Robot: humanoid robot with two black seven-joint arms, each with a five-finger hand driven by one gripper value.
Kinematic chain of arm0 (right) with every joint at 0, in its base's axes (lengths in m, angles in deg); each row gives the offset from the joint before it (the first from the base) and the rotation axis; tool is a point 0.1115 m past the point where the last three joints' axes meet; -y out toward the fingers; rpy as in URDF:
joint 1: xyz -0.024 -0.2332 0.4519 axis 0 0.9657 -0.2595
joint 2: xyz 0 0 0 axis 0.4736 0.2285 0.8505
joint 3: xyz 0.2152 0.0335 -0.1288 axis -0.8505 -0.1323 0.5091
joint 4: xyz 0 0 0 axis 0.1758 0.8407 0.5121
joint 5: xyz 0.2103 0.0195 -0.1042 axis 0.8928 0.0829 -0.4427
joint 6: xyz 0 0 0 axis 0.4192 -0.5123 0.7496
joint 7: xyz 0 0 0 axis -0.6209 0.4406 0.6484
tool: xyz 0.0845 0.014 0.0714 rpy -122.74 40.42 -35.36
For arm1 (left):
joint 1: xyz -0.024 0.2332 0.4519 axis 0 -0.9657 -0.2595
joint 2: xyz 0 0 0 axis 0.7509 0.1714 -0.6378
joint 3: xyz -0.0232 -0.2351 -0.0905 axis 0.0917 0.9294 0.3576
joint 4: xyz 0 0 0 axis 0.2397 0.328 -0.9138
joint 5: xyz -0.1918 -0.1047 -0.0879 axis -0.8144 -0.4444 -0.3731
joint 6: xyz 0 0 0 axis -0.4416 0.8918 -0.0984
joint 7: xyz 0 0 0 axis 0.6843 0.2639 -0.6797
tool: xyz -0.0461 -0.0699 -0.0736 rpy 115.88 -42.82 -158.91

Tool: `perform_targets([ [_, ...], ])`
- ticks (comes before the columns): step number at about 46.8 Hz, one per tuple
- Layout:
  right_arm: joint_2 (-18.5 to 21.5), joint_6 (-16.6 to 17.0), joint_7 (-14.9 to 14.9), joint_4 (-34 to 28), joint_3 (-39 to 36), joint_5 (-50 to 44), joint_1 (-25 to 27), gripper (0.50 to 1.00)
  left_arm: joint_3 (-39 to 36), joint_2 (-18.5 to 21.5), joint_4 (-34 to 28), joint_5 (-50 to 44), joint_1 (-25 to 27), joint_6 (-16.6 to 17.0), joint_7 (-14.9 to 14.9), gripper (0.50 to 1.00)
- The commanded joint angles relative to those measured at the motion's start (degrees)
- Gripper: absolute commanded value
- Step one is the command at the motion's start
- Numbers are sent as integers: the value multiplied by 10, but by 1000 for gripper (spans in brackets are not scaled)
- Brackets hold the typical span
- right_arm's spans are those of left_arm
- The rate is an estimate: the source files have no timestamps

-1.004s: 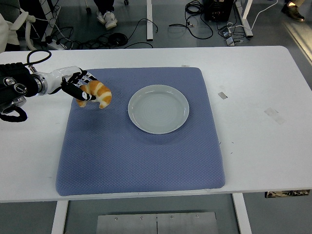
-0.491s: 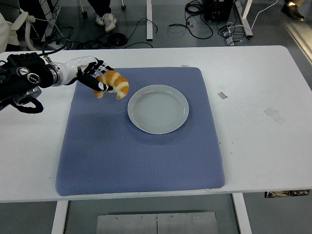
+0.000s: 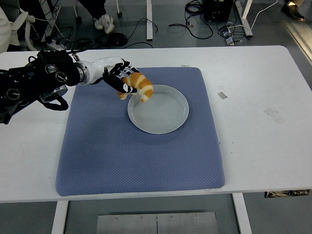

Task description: Place the bread on the plate

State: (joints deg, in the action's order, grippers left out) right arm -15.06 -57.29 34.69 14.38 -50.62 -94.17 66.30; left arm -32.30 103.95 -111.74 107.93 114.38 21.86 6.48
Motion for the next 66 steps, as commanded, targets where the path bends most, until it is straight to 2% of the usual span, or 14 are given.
perform_targets([
  [1, 0, 0, 0, 0, 0, 0, 0, 1000, 0, -13, 5, 0, 0, 1, -4, 500],
  [20, 0, 0, 0, 0, 0, 0, 0, 1000, -12, -60, 20, 1, -2, 1, -20, 500],
  [66, 0, 0, 0, 0, 0, 0, 0, 1000, -23, -86, 44, 1, -1, 1, -20, 500],
])
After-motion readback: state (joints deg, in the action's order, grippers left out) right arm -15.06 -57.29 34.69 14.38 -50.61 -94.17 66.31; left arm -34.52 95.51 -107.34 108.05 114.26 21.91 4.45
